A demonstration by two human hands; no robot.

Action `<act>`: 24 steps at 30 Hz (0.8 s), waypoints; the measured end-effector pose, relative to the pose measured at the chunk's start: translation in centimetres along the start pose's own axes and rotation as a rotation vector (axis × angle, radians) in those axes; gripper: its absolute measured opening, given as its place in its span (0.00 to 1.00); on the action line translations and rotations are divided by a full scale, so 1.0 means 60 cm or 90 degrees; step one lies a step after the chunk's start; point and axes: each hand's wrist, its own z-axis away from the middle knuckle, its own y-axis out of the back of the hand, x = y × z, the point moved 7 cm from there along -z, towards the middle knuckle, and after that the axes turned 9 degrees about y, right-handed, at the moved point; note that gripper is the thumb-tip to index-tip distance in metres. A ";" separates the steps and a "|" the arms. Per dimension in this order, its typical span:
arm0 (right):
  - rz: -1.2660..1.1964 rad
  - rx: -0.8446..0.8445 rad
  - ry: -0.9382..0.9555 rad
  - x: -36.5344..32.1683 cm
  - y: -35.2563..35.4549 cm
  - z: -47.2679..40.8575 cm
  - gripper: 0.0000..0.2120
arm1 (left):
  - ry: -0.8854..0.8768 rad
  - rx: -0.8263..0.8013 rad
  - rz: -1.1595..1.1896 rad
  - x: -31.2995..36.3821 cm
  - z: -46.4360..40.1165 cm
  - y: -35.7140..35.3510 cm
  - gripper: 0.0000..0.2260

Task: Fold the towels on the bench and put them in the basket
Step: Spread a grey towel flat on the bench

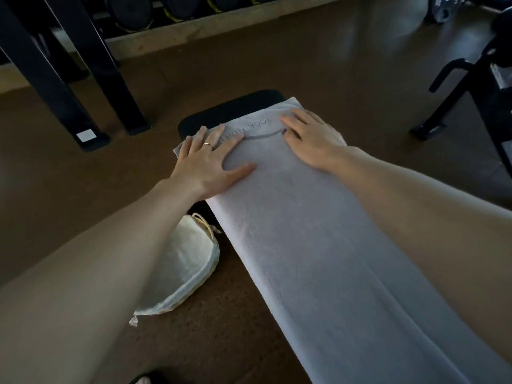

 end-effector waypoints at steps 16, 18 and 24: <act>-0.019 -0.052 -0.036 0.005 0.000 -0.058 0.26 | 0.082 0.060 0.259 -0.066 -0.042 0.001 0.27; -0.021 -0.052 -0.044 0.009 -0.001 -0.061 0.26 | 0.136 0.086 0.343 -0.077 -0.041 0.000 0.29; -0.005 -0.073 -0.043 0.008 -0.004 -0.064 0.27 | 0.375 0.085 0.586 -0.119 -0.006 -0.014 0.33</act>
